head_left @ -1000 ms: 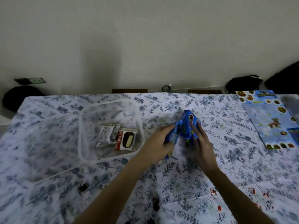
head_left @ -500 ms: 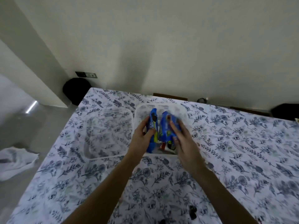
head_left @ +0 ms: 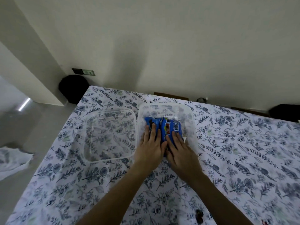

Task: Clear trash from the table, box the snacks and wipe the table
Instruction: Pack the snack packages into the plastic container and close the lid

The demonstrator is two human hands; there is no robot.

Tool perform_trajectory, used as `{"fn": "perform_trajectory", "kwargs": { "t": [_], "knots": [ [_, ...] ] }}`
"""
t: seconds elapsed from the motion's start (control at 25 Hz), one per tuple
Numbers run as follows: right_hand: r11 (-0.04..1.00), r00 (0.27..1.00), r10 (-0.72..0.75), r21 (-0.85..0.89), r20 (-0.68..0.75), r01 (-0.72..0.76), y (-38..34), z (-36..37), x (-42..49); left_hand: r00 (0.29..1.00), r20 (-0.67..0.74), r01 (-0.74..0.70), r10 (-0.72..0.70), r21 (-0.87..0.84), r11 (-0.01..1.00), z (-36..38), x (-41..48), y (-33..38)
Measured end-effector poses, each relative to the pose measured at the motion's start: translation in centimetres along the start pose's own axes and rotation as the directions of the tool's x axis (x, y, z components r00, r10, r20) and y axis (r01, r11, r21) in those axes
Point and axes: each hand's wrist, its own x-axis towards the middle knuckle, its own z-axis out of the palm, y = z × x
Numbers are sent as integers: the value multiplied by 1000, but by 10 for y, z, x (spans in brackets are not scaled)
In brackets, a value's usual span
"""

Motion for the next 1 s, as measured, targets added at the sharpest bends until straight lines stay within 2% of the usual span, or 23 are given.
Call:
{"fn": "perform_trajectory", "kwargs": {
  "t": [0.16, 0.28, 0.36, 0.44, 0.48, 0.52, 0.6, 0.68, 0.72, 0.8, 0.88, 0.96, 1.0],
  "knots": [
    [1000, 999, -1, 2, 52, 1, 1, 1, 4, 998, 43, 40, -40, -9, 999, 1, 7, -4],
    [1000, 989, 4, 14, 151, -6, 1, -3, 7, 995, 85, 57, -54, -30, 998, -5, 8, -2],
    [1000, 978, 12, 9, 206, -14, -2, -8, 9, 1000, 15, -2, 3, -47, 999, -17, 1, -3],
    [994, 993, 31, 101, 118, -43, -12, -13, 7, 990, -121, -88, 71, -136, 987, -33, -19, -8],
    [983, 998, 17, 184, 55, -27, -25, -15, 4, 978, -198, -101, 60, -208, 973, -39, -32, -18],
    [959, 1000, -28, 281, 12, 24, -43, -18, 0, 962, -273, -82, 1, -286, 955, -42, -45, -33],
    [897, 984, -179, 413, 18, 156, -86, -19, -6, 896, -391, 47, -210, -386, 921, -38, -65, -73],
    [866, 945, -313, 438, 96, 242, -126, -4, -5, 820, -368, 257, -439, -450, 855, -28, -80, -118],
    [867, 935, -323, 441, 146, 231, -139, 10, -1, 797, -316, 347, -516, -460, 817, -21, -85, -139],
    [909, 941, -216, 406, 260, 96, -154, 37, 11, 769, -240, 453, -592, -449, 770, -9, -94, -167],
    [953, 950, -33, 296, 311, -64, -158, 57, 23, 735, -217, 502, -643, -464, 730, -1, -101, -179],
    [971, 956, 84, 192, 282, -142, -157, 72, 29, 715, -239, 529, -657, -429, 732, 2, -103, -179],
    [986, 967, 85, 122, 240, -117, -155, 81, 30, 713, -267, 539, -649, -384, 750, 3, -101, -177]
  ]
}}
